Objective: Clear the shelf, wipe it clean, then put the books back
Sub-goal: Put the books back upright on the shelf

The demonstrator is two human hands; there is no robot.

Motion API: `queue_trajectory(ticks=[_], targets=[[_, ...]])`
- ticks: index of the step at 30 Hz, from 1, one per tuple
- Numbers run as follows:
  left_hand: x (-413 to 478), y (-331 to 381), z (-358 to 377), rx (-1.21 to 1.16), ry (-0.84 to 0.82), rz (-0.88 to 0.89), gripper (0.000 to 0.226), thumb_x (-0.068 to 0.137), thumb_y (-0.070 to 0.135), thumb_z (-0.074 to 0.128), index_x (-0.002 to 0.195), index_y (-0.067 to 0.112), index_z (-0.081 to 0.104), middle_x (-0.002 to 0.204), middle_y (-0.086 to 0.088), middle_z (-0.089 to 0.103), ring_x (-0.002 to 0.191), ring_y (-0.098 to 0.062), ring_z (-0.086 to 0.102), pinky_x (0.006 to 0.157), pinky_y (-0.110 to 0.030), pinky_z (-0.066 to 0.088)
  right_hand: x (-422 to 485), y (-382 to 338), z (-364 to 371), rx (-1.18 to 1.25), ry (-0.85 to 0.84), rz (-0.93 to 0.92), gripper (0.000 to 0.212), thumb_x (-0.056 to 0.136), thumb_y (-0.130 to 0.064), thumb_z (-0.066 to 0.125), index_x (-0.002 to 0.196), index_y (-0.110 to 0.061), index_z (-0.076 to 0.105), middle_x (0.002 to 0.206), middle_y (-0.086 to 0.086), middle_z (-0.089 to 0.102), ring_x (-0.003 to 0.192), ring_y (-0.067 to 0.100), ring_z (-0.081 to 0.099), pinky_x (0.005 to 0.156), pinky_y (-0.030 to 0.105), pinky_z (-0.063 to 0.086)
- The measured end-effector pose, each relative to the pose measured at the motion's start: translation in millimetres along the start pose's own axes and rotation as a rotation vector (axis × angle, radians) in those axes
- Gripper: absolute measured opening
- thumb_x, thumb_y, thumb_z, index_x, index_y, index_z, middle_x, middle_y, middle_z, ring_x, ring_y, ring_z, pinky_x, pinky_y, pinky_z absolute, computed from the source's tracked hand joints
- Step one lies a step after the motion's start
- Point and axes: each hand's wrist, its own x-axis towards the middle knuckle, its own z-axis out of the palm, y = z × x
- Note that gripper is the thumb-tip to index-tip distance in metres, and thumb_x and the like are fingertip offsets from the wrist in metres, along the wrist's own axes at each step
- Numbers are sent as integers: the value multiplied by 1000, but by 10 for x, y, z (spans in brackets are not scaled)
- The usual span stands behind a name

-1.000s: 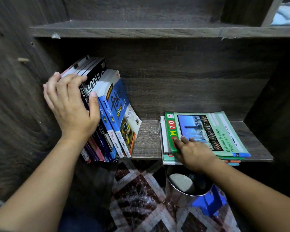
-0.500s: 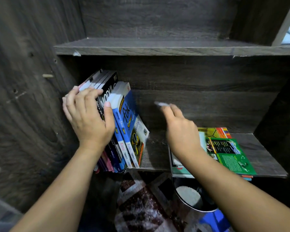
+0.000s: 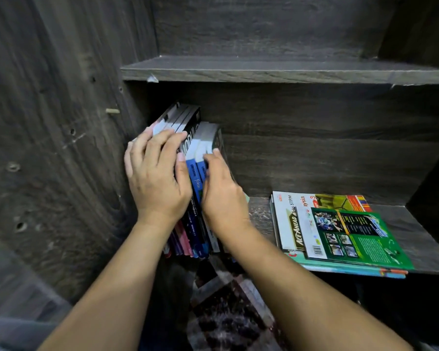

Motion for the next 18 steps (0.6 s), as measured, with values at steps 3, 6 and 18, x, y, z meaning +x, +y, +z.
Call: queue_trajectory(ticks=[3, 6, 18], targets=[[-2, -2, 4, -2, 1, 4, 33, 92, 17, 51, 122, 16, 64, 125, -2, 61, 129, -26, 42, 111, -45, 28, -49, 22, -164, 19, -110, -166, 58, 105, -22, 32, 155, -25, 4, 163, 8, 6, 142, 31, 31, 100, 43, 44], [-11, 4, -1, -6, -5, 2, 34, 92, 17, 51, 124, 16, 63, 127, -1, 60, 131, -26, 41, 112, -45, 25, -108, 197, -402, -179, -252, -326, 67, 105, -33, 29, 145, -37, -24, 163, 5, -1, 135, 29, 41, 95, 39, 44], [-35, 95, 51, 15, -18, -43, 35, 94, 24, 46, 125, 12, 57, 129, -9, 54, 134, -32, 33, 114, -53, 18, -781, 1769, -1114, -741, -809, 236, 69, 89, -47, 59, 148, -24, 30, 156, 6, 24, 140, 28, 32, 112, 43, 34]])
